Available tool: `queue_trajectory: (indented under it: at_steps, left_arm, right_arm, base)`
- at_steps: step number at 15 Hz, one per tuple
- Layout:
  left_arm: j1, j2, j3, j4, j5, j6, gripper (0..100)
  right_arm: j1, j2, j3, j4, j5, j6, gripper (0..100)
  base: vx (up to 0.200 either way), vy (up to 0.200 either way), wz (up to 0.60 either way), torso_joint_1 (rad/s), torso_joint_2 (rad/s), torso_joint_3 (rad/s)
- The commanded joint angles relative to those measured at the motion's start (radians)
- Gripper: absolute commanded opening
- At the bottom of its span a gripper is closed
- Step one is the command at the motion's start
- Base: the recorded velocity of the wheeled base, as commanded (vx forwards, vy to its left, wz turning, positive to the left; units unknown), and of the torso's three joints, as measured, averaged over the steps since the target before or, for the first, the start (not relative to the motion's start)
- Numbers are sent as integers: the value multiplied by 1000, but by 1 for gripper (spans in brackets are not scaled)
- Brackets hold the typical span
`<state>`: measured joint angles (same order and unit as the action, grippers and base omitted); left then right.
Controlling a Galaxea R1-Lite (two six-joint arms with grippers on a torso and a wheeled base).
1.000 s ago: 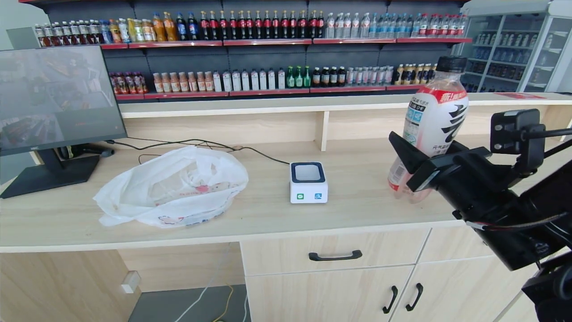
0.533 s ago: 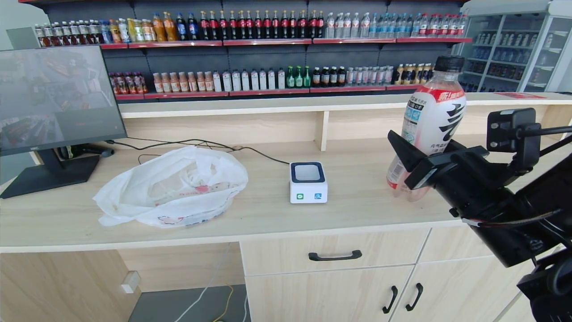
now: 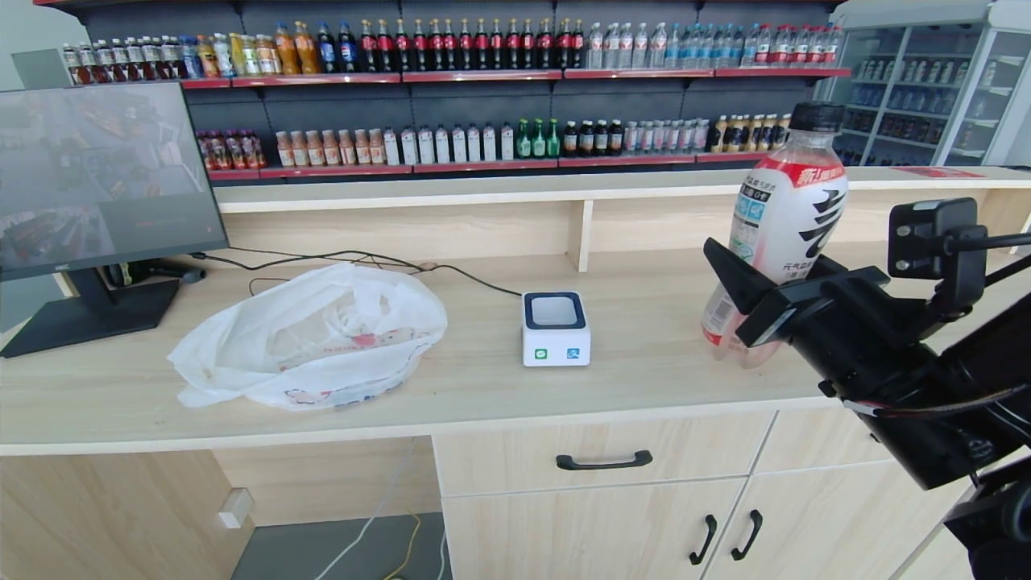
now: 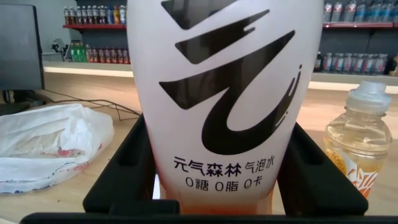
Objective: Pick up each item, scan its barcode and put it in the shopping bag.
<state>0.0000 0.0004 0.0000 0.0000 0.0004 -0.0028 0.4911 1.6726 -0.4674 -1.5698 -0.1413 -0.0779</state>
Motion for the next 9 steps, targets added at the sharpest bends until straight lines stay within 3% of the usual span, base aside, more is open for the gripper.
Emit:
queue_trajectory:
  at_steps: [1,9]
  left_arm:
    - [0,0,0,0,1,0,100]
    - [0,0,0,0,1,0,100]
  right_arm:
    - [1,-5,4,-1,0,0,0]
    - [1,-8,6,-1,2,0,0]
  base:
    - [0,200,0,2,2,2]
    - [0,200,0,6,2,3]
